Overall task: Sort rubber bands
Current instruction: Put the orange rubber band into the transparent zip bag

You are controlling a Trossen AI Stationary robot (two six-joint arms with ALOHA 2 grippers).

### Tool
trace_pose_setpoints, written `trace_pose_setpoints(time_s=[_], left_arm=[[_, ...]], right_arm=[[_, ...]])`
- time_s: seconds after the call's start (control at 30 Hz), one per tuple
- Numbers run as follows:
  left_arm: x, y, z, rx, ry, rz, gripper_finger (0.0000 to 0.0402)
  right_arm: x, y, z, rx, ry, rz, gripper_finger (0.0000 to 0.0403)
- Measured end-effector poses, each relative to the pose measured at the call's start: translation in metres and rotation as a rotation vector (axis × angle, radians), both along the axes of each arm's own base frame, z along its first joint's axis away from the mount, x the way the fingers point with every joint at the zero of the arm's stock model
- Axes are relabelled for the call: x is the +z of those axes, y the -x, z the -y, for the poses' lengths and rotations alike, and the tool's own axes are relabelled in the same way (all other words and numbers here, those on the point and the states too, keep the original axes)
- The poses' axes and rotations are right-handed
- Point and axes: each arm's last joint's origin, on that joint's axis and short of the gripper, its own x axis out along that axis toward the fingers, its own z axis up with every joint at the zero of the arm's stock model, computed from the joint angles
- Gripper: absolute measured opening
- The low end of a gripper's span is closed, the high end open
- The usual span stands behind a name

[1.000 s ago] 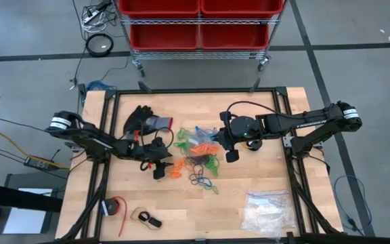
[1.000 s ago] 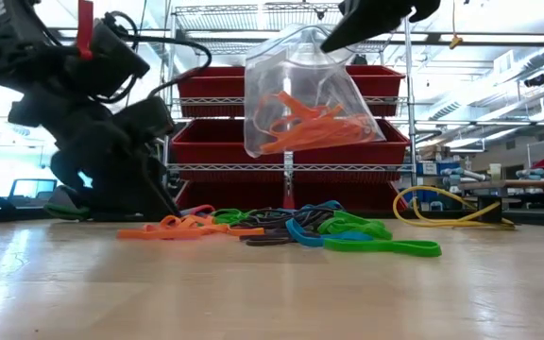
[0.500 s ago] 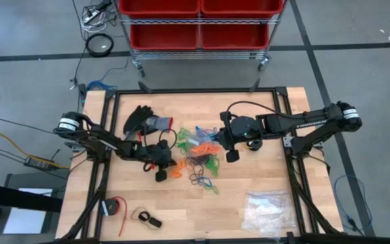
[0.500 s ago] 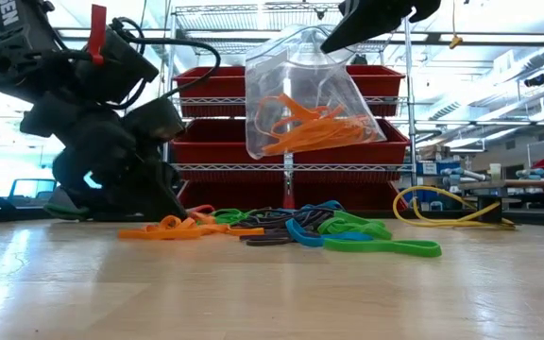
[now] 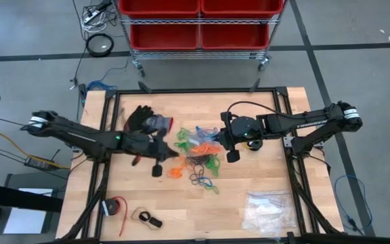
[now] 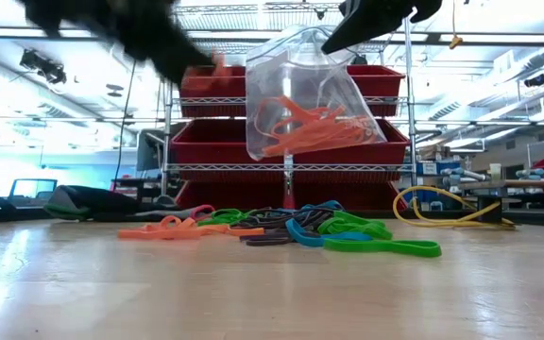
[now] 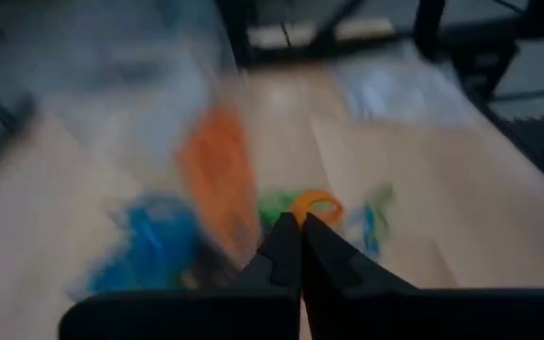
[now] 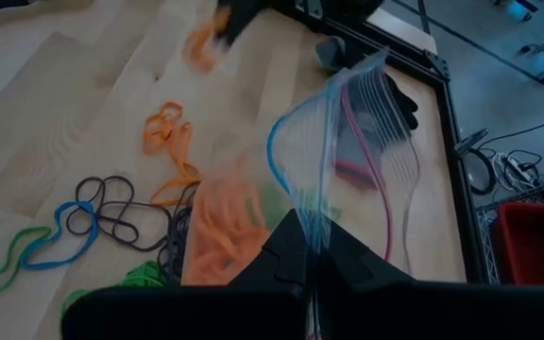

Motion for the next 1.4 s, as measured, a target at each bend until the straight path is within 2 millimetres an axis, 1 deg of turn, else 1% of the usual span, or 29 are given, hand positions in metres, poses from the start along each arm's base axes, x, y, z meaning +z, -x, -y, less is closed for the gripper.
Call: trace_pose_setpoints(time_s=[0.07, 0.17, 0.27, 0.4, 0.5, 0.6, 0.67, 0.77, 0.87, 1.0, 1.07, 1.2, 1.3, 1.4], left_arm=[[0.026, -0.001, -0.001, 0.026, -0.055, 0.063, 0.0002], [0.055, -0.005, -0.005, 0.081, -0.122, 0.141, 0.0002], [0.076, -0.013, -0.012, 0.131, -0.177, 0.185, 0.0002], [0.089, -0.03, -0.02, 0.166, -0.225, 0.196, 0.0002], [0.093, -0.046, -0.028, 0.195, -0.239, 0.183, 0.0002], [0.089, -0.063, -0.036, 0.214, -0.264, 0.147, 0.0002], [0.085, -0.073, -0.041, 0.223, -0.269, 0.112, 0.0002], [0.074, -0.085, -0.046, 0.223, -0.28, 0.015, 0.0003], [0.062, -0.093, -0.046, 0.179, -0.276, -0.075, 0.0004], [0.061, -0.098, -0.043, 0.157, -0.273, -0.09, 0.0011], [0.063, -0.098, -0.041, 0.146, -0.279, -0.086, 0.0028], [0.074, -0.096, -0.036, 0.134, -0.297, -0.085, 0.0085], [0.082, -0.092, -0.034, 0.123, -0.301, -0.124, 0.013], [0.088, -0.09, -0.032, 0.134, -0.314, -0.168, 0.0163]], right_arm=[[0.001, 0.0, 0.0, 0.0, -0.001, 0.005, 0.0], [0.001, -0.001, 0.0, 0.0, -0.001, 0.011, 0.0], [0.001, -0.001, 0.0, 0.0, -0.001, 0.012, 0.0], [0.001, -0.001, 0.0, 0.002, 0.001, 0.013, 0.0], [0.001, -0.001, 0.0, 0.005, 0.006, 0.014, 0.0], [0.001, -0.001, 0.0, 0.008, 0.009, 0.014, 0.0], [0.001, -0.001, 0.0, 0.008, 0.009, 0.014, 0.0], [0.001, -0.001, 0.0, 0.008, 0.01, 0.011, 0.0], [0.0, 0.0, 0.0, 0.008, 0.011, 0.002, 0.0], [0.0, 0.0, 0.0, 0.008, 0.011, -0.003, 0.0], [0.0, 0.0, 0.0, 0.007, 0.011, -0.002, 0.0], [0.0, 0.0, 0.0, 0.005, 0.008, -0.003, 0.0], [0.0, 0.0, 0.0, 0.005, 0.008, -0.003, 0.0], [0.0, 0.0, 0.0, 0.004, 0.008, -0.002, 0.0]])
